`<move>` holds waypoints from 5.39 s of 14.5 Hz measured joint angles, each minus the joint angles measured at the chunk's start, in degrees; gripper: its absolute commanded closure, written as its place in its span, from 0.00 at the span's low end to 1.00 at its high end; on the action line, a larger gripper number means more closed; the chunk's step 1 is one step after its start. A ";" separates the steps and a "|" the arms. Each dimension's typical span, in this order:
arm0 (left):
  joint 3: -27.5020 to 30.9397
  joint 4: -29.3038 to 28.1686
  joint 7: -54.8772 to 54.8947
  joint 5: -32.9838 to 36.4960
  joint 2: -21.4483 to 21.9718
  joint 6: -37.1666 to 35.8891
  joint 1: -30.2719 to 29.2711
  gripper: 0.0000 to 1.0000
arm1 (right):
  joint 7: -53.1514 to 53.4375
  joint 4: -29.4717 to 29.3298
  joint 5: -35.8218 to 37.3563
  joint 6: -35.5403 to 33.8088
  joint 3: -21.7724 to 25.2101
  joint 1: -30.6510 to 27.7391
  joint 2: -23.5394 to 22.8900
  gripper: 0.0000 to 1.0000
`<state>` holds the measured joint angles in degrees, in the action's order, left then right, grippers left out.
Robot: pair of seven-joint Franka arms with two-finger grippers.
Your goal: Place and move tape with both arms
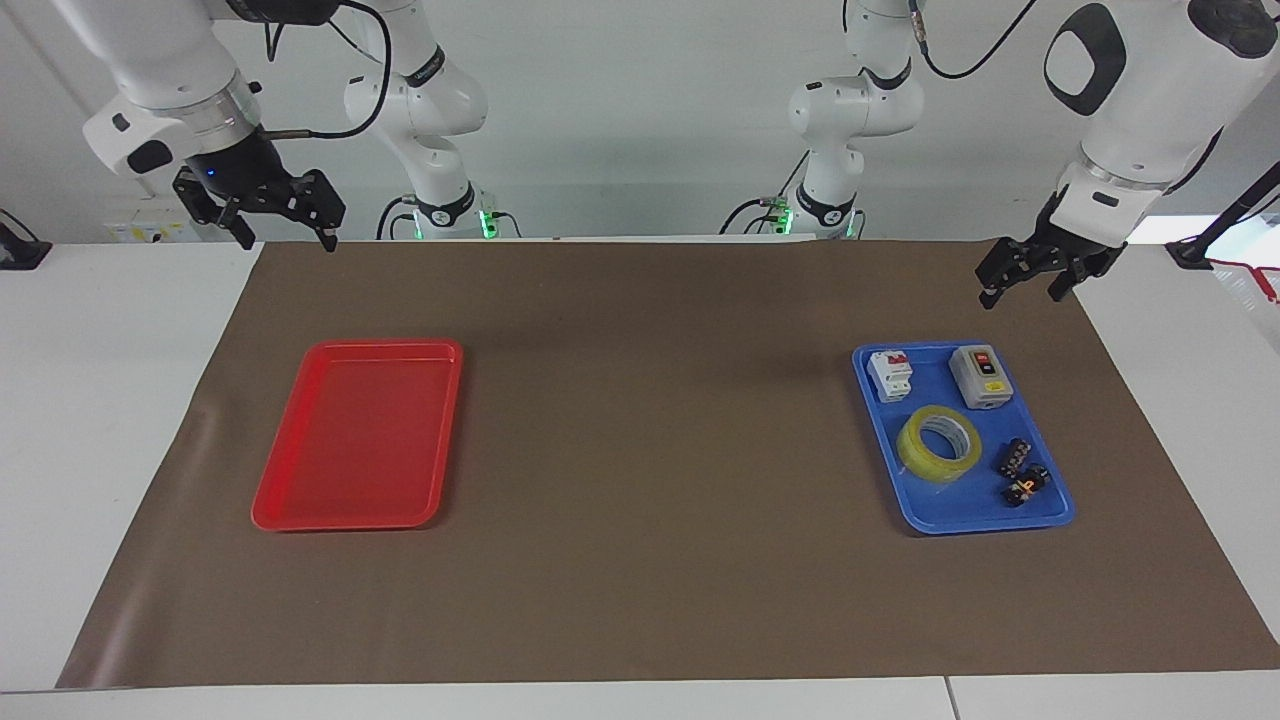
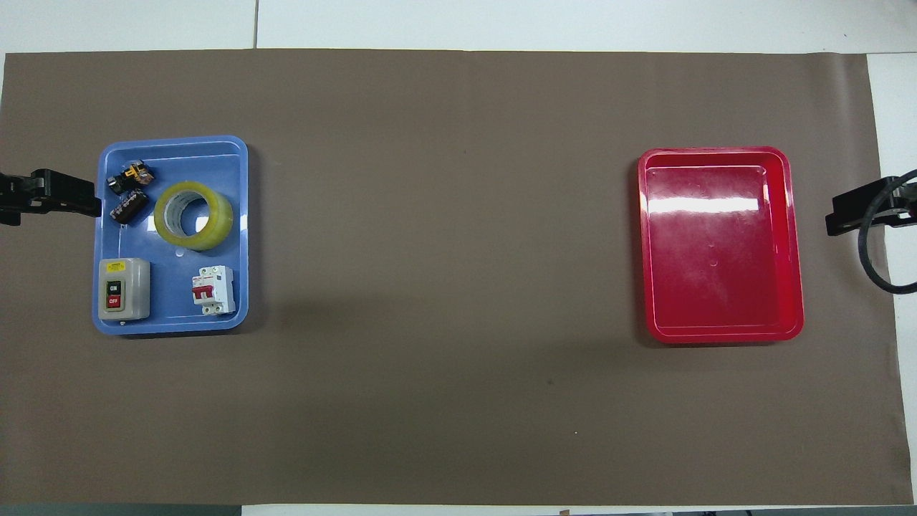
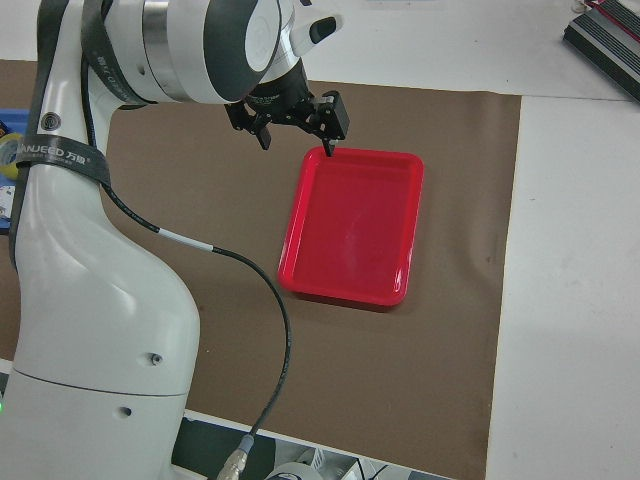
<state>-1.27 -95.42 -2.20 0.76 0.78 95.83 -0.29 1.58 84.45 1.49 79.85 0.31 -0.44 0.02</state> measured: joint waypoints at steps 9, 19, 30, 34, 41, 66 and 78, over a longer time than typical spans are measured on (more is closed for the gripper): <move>0.03 -0.30 0.11 0.00 -0.14 2.09 -0.04 0.00 | 0.00 0.03 0.00 0.00 0.00 0.00 0.01 0.00; 0.36 -2.60 2.32 0.00 -13.28 20.72 -1.79 0.00 | 0.00 0.04 0.00 0.00 0.00 0.00 0.01 0.00; 0.41 -11.72 4.27 0.00 -18.64 34.00 -3.46 0.00 | 0.00 0.04 0.00 0.00 0.00 0.00 0.02 0.00; 0.40 -14.57 4.38 0.00 -18.64 34.77 -3.46 0.01 | 0.00 0.04 0.00 0.00 0.00 0.00 0.02 0.00; 0.31 -16.98 4.04 0.00 -18.62 35.97 -3.34 0.87 | 0.00 0.05 0.00 0.00 0.00 0.00 0.02 0.00; -0.60 -12.16 -36.61 1.59 -13.95 27.98 25.12 1.00 | 0.05 0.04 0.00 0.02 0.01 0.00 0.04 0.00; -0.53 -12.49 -47.70 4.62 -21.86 34.02 36.01 1.00 | 0.07 0.18 -0.13 6.18 0.12 -0.28 0.05 0.00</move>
<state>-1.80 -107.90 -49.90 5.38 -21.08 129.85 35.72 1.65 84.63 1.37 86.04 0.43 -0.72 0.08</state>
